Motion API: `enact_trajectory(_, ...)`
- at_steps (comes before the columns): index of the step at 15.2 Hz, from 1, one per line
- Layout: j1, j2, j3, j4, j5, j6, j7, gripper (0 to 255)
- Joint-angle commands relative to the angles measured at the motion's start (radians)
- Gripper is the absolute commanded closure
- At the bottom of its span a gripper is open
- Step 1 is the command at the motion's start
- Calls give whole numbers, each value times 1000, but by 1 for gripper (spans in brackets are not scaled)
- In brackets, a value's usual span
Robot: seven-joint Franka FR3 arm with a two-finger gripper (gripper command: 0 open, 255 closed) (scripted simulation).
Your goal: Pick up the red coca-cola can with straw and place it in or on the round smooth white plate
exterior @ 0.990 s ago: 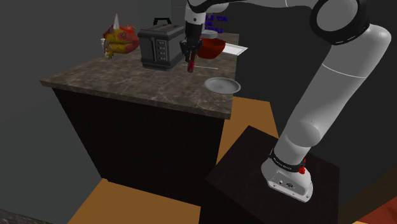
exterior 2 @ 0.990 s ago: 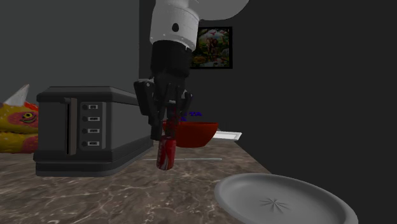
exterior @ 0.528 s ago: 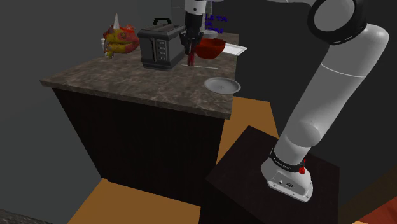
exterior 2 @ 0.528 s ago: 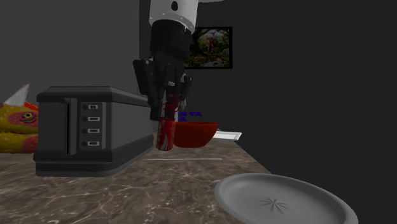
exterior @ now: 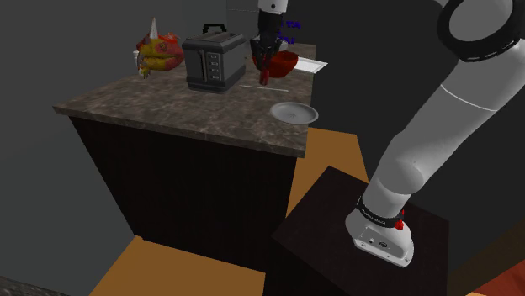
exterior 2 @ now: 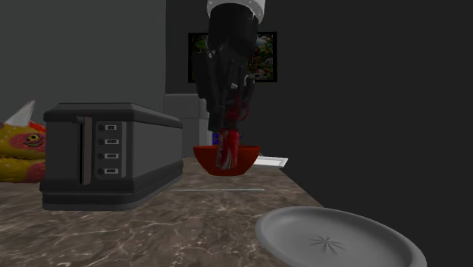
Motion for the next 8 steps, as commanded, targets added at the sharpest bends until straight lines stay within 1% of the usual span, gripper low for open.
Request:
enact_trajectory(1, -2, -86, -1, -79, -2, -7, -3, 255)
enact_trajectory(8, -15, -356, -17, -300, -13, -58, -26, 255)
